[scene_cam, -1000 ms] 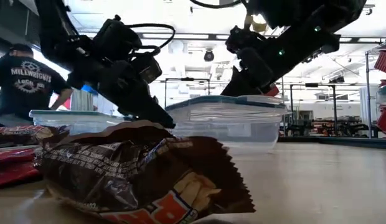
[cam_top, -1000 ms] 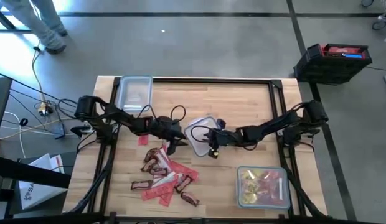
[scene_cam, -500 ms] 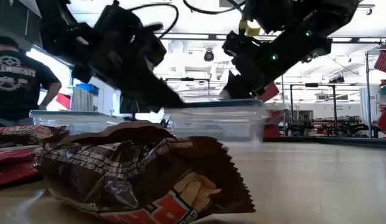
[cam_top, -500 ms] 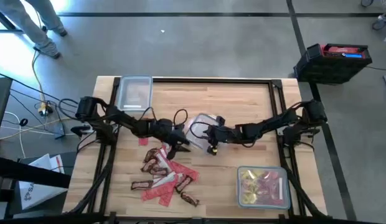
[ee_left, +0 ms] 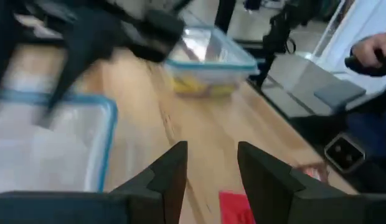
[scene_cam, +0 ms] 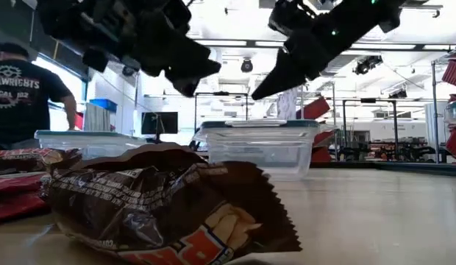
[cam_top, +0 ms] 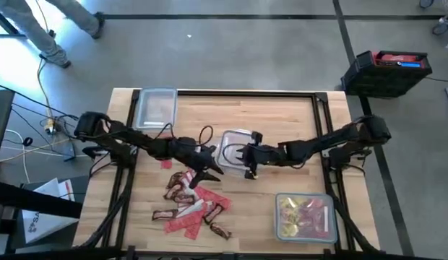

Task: Sort candy
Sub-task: Open the transparent bin

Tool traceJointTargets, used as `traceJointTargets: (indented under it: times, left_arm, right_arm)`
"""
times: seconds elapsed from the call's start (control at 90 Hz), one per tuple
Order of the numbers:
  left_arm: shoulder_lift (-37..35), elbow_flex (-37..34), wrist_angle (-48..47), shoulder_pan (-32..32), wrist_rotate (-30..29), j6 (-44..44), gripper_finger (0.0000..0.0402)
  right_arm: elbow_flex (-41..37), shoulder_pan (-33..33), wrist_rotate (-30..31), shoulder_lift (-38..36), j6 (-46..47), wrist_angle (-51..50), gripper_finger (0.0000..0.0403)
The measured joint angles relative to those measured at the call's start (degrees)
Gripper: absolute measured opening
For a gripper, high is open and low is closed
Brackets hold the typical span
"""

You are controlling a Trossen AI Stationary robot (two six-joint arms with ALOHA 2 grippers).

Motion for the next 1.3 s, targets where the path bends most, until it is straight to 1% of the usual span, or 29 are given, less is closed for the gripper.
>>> traceJointTargets:
  times: [0.144,0.211,0.256,0.367,0.478,0.611,0.733,0.833,0.878,0.956,1.056,1.167,1.3]
  left_arm:
    - [-0.31,-0.04,0.16,-0.17,-9.62,2.04,0.0126]
    - [0.00,-0.02,0.10,0.98,-14.77,0.05,0.0126]
    - [0.13,0.08,-0.66,2.16,-16.65,-1.26,0.0126]
    - [1.02,1.33,-1.54,4.95,-16.66,-2.17,0.0126]
    - [2.47,2.55,-2.00,6.91,-16.34,-2.19,0.0126]
    - [4.66,2.36,-2.38,7.83,-16.24,-2.19,0.0126]
    - [6.74,2.36,-2.34,7.74,-16.24,-2.53,0.0126]
    - [7.40,2.32,-2.83,7.74,-16.19,-2.68,0.0126]
    - [7.47,2.34,-2.80,7.74,-16.19,-2.69,0.0126]
    - [7.53,2.34,-3.27,7.74,-16.19,-2.70,0.0126]
    - [7.53,2.34,-3.37,7.71,-16.14,-2.68,0.0126]
    - [7.53,2.34,-3.45,7.61,-15.48,-2.70,0.0126]
    - [7.51,2.32,-3.73,7.61,-14.40,-2.81,0.0126]
  right_arm:
    - [1.48,5.38,0.47,0.13,-0.82,-1.88,0.0153]
    - [1.38,8.12,2.68,0.61,-2.11,-3.18,0.0173]
    - [1.33,10.04,5.28,0.69,-2.76,-3.39,0.0185]
    - [1.45,13.76,12.16,2.23,-2.80,-2.63,0.0207]
    - [1.40,16.34,16.49,6.04,-2.67,-2.79,0.0220]
    - [1.39,17.86,20.48,11.35,-2.63,-1.76,0.0231]
    - [1.39,18.01,27.04,14.66,-4.08,-0.99,0.0239]
    - [1.39,17.64,31.04,16.62,-6.32,0.64,0.0240]
    - [1.39,17.22,31.93,17.29,-7.17,1.70,0.0240]
    - [1.39,16.20,31.85,17.77,-7.98,3.97,0.0237]
    - [1.41,14.70,30.28,17.73,-6.93,5.88,0.0228]
    - [1.41,13.56,30.21,17.73,-6.43,7.18,0.0205]
    - [1.41,13.07,28.87,17.68,-6.07,9.53,0.0163]
